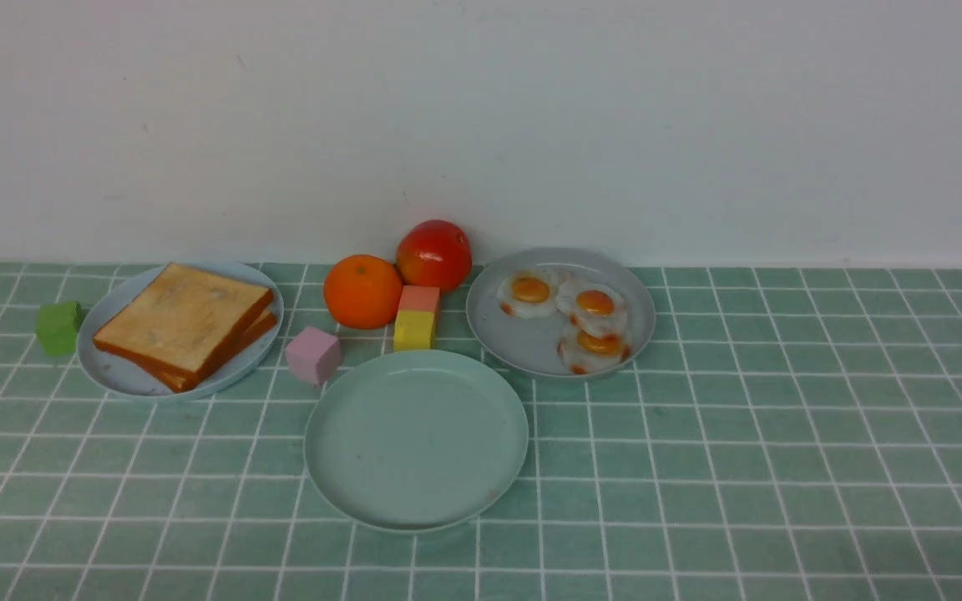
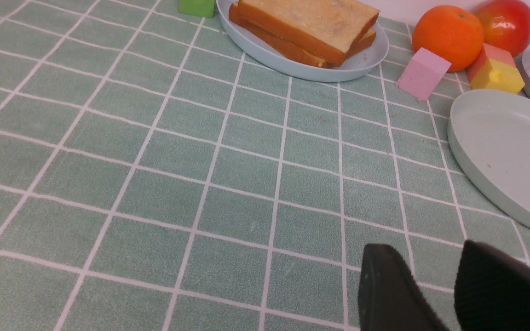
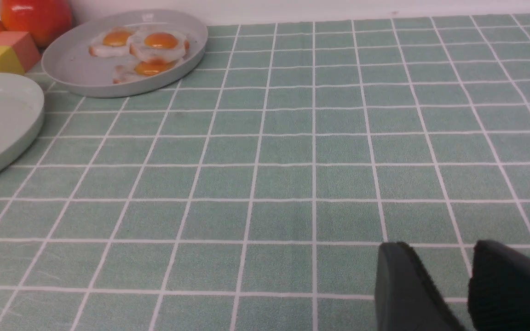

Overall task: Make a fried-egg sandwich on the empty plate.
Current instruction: Use the left arm to grab a slice of bread

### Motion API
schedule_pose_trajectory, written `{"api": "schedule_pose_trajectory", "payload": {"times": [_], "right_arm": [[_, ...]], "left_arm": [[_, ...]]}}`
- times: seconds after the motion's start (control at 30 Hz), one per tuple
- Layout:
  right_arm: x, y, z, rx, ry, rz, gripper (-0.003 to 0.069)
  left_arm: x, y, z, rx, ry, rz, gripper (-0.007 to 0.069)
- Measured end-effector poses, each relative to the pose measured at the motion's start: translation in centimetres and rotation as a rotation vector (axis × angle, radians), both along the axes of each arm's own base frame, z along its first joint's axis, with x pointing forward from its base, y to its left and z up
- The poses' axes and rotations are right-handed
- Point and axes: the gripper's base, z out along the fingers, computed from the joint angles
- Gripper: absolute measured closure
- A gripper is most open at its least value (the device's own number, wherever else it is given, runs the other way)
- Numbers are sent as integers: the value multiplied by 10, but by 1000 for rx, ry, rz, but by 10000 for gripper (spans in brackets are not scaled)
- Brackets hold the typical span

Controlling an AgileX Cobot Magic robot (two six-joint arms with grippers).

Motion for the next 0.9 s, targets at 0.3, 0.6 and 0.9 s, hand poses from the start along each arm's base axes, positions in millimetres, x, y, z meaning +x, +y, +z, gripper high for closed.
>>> {"api": "schedule_pose_trajectory", "payload": {"times": [0.3, 0.6, 0.9], "right_arm": [[0, 0, 0, 0, 0, 0, 419], [0, 0, 0, 0, 0, 0, 419], [0, 0, 0, 0, 0, 0, 419]], "left_arm": [[0, 0, 0, 0, 0, 0, 387], [1, 0, 3, -15, -30, 2, 387], [4, -1, 27, -489, -284, 64, 387]]}}
